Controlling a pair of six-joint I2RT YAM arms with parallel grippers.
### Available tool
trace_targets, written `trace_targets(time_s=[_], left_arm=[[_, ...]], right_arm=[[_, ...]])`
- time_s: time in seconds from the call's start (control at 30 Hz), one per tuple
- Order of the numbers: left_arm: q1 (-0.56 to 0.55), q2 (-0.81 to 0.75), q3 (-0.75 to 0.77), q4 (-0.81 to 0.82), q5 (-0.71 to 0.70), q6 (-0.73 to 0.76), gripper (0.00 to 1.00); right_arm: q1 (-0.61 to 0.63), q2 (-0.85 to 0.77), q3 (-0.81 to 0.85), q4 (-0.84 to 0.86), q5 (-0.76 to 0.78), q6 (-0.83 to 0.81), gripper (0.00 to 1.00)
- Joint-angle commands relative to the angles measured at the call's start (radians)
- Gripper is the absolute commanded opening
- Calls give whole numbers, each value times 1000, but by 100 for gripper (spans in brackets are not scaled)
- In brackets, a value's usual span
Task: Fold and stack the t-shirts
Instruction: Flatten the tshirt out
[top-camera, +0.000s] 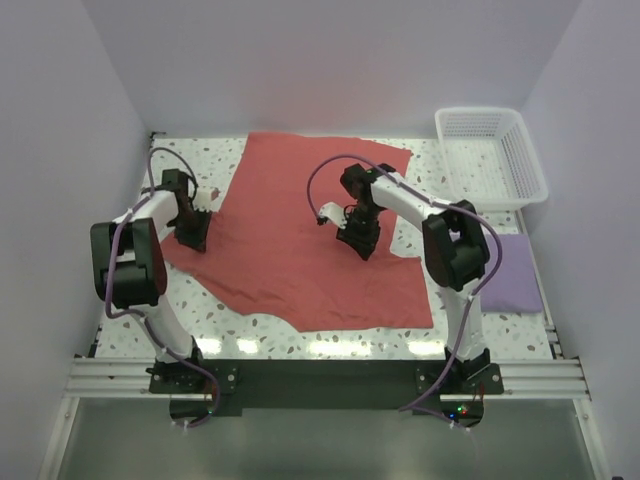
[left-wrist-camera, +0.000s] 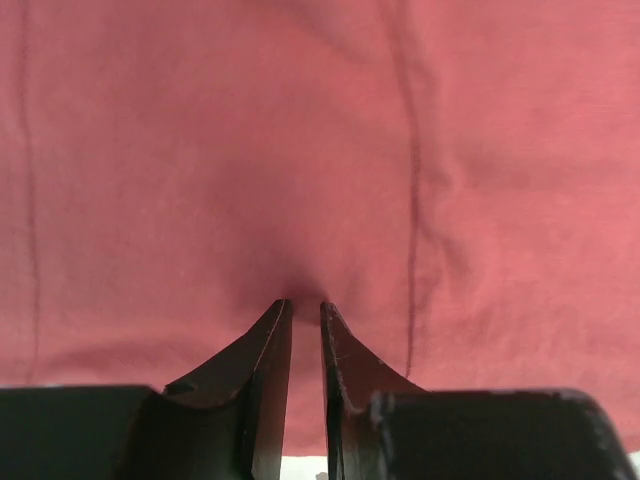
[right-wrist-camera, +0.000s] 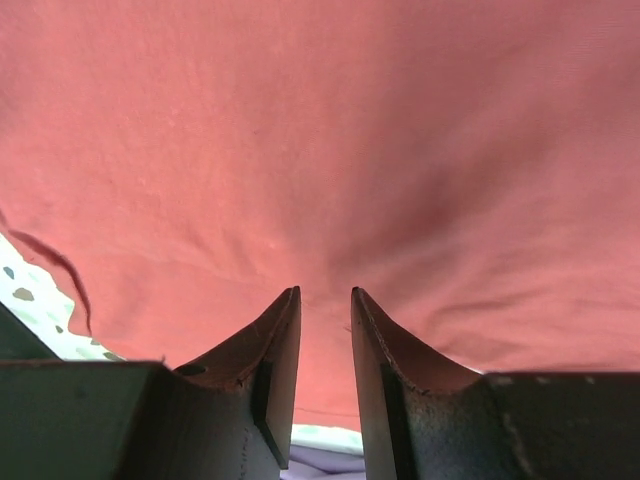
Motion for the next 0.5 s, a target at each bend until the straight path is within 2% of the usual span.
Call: trace_targets(time_s=[0.0, 0.17, 0.23, 0.33, 0.37, 0.4, 0.43, 0.47], left_arm=[[11, 2, 6, 35, -110, -54, 23], [15, 74, 43, 63, -182, -28, 21], [15, 140, 92, 69, -201, -17, 20], [14, 297, 242, 77, -208, 7, 17], [12, 348, 300, 72, -204, 13, 17], [11, 474, 483, 42, -198, 15, 15], [9, 541, 596, -30, -183, 17, 14], [11, 643, 817, -57, -160, 20, 14]], right_arm=[[19, 28, -39, -4, 48, -36, 31], [71, 22, -123, 15, 19, -24, 31], [104, 19, -157, 18, -19, 0, 31], [199, 5, -195, 36, -99, 48, 31], [255, 5, -197, 44, -126, 63, 31], [281, 9, -188, 45, -166, 97, 31], [308, 28, -137, 35, -247, 120, 32], [331, 39, -96, 23, -312, 141, 32]])
